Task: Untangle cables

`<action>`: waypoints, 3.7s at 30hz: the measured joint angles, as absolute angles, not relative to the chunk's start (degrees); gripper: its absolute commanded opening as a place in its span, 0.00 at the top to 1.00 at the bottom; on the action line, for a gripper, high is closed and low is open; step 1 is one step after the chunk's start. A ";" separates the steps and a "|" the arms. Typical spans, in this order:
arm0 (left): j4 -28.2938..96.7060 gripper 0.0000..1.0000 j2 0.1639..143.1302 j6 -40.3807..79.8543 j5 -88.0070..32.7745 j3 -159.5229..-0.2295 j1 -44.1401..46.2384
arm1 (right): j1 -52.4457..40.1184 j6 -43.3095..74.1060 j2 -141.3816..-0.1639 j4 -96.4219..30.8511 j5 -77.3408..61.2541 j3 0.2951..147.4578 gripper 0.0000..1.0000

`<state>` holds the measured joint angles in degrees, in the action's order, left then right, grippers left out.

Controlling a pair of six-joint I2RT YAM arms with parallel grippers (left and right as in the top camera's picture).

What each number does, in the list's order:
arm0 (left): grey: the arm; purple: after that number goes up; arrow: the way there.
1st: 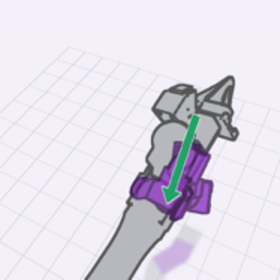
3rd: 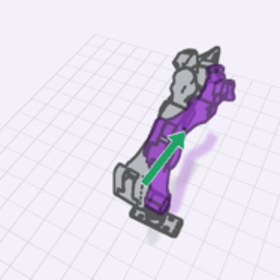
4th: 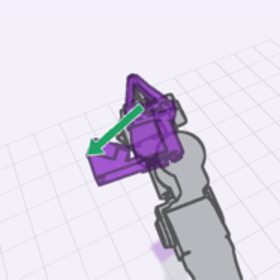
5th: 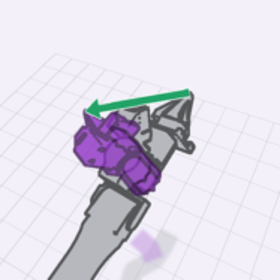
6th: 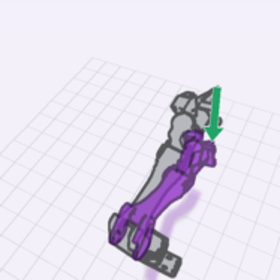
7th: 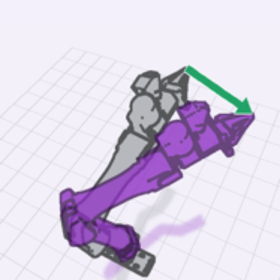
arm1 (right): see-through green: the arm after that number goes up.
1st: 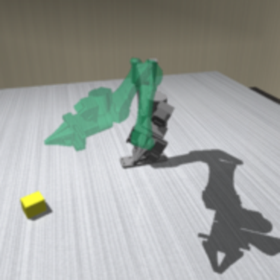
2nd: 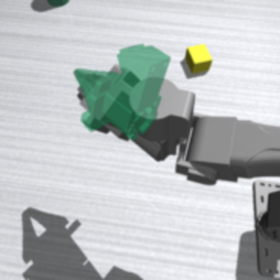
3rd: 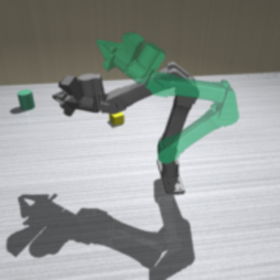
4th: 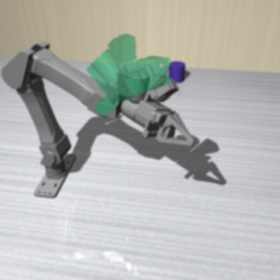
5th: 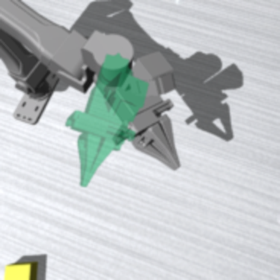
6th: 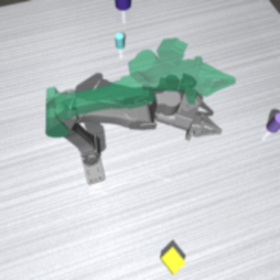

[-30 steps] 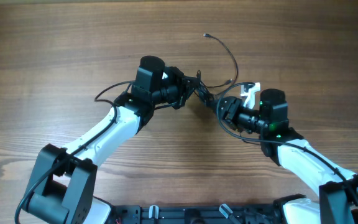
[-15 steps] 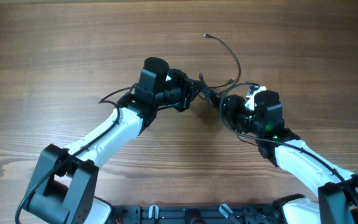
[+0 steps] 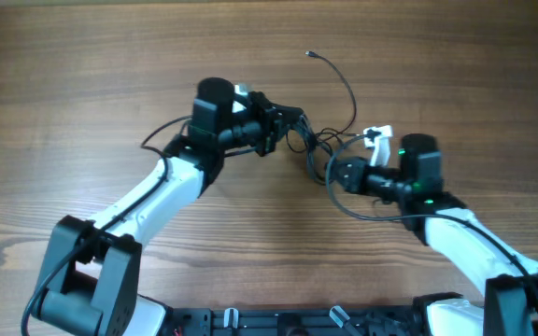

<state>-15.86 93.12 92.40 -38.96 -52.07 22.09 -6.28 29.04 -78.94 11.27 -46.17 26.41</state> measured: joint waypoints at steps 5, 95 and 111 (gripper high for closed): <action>-16.45 0.96 93.19 89.67 -47.59 -51.64 16.84 | 8.60 16.05 -77.01 8.10 -61.47 27.57 0.83; 7.68 0.96 92.73 114.76 -36.80 -52.60 8.64 | -40.95 16.38 -90.02 6.07 -17.19 45.36 0.11; 4.23 0.96 92.73 115.98 -50.09 -52.60 8.51 | -40.95 14.55 -96.40 13.41 -9.08 45.39 0.96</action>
